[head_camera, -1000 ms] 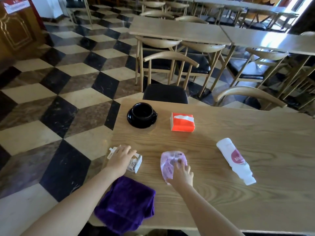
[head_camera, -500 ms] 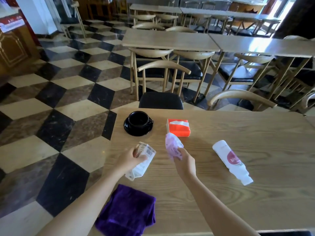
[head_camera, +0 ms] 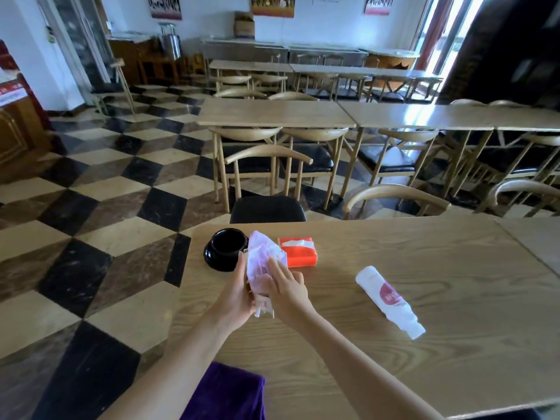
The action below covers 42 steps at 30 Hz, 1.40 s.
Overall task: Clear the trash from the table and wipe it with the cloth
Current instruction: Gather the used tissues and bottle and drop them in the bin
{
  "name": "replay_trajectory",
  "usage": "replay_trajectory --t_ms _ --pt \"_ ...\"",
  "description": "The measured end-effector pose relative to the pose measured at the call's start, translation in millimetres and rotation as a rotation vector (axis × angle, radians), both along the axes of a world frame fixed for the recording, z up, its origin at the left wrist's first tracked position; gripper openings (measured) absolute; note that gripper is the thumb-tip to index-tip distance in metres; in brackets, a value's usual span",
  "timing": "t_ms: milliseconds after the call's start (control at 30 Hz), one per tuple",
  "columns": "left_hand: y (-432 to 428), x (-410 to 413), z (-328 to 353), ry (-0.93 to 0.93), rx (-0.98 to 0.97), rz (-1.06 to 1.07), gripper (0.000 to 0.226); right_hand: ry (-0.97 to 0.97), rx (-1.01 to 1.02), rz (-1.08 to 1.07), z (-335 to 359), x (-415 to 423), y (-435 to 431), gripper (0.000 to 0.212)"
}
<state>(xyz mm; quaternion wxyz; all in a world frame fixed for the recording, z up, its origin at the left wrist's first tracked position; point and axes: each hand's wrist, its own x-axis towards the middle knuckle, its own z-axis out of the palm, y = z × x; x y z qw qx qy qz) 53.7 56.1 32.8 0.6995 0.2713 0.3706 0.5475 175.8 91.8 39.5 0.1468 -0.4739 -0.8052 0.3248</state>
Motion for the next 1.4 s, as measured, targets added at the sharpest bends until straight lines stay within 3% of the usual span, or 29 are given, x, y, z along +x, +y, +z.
replay_trajectory --t_ms 100,267,400,733,867,1000,1133,1267,1400 --pt "2 -3 3 -0.006 0.021 -0.077 0.075 -0.111 0.058 0.039 0 4 2 0.054" --pt "18 0 17 0.043 -0.114 0.068 0.042 -0.167 0.056 0.086 7 10 19 0.054" --pt "33 5 14 0.167 -0.152 0.169 0.027 0.110 -0.074 0.126 19 26 38 0.046" --pt "78 45 32 0.174 -0.154 0.185 0.012 0.312 -0.045 -0.090 60 102 129 0.035" --pt "101 66 42 0.187 -0.180 0.229 0.022 0.120 -0.030 -0.174 51 151 178 0.037" --pt "121 82 43 0.182 -0.238 0.335 0.036 -0.322 -0.126 -0.161 -7 204 212 0.049" --pt "135 91 33 0.177 -0.246 0.351 0.047 -0.588 -0.200 -0.189 -68 235 215 0.075" --pt "139 92 20 0.181 -0.262 0.384 0.043 -0.647 -0.299 -0.121 -106 239 210 0.092" --pt "133 89 6 0.171 -0.305 0.438 0.030 -0.580 -0.356 -0.083 -121 229 202 0.067"
